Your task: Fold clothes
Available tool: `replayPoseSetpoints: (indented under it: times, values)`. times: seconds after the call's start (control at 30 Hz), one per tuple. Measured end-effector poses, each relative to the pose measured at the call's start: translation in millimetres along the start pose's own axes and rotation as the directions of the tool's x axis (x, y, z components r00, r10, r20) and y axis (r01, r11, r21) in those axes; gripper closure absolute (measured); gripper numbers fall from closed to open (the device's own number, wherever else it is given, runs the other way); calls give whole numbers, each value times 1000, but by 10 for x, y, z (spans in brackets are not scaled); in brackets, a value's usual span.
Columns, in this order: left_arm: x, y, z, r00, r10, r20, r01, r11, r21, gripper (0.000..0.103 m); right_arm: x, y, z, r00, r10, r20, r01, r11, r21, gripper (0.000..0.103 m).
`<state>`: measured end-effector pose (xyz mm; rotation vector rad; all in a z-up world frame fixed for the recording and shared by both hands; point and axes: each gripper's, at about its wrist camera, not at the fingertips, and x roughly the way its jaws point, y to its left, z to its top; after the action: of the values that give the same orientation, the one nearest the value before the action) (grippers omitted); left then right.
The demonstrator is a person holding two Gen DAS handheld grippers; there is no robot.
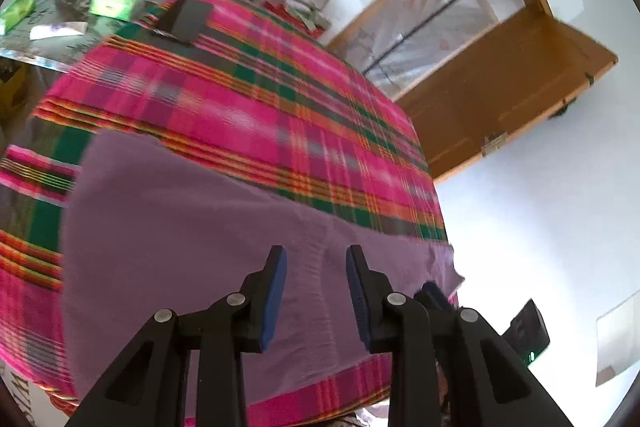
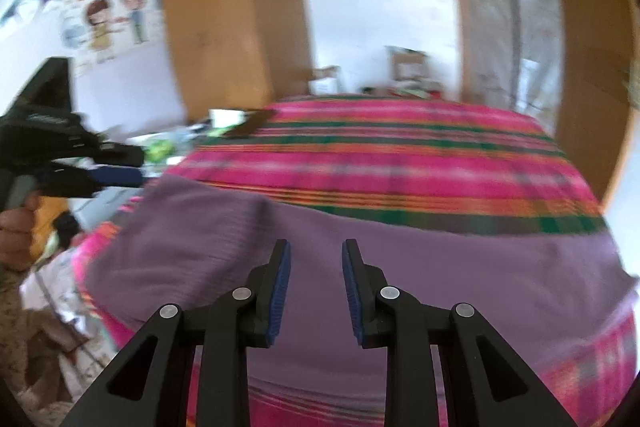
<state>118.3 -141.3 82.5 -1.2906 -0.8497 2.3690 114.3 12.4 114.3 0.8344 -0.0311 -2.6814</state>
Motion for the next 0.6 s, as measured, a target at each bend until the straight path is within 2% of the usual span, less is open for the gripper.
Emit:
replayPoseSetpoints:
  times: [0.17, 0.33, 0.47, 0.6]
  values:
    - [462, -262, -158, 993, -40, -115, 44, 998, 34, 72, -69, -556, -173, 989, -136, -64, 140, 988, 69, 76]
    - [959, -532, -333, 969, -79, -233, 96, 994, 61, 72, -100, -991, -289, 968, -235, -92, 245, 963, 116, 76]
    - [1273, -723, -444, 953, -72, -294, 105, 989, 99, 72, -100, -1259, -356, 950, -289, -119, 303, 946, 119, 76]
    - [1507, -789, -514, 935, -70, -348, 111, 989, 99, 72, -67, -1477, -425, 925, -350, -147, 366, 924, 107, 76]
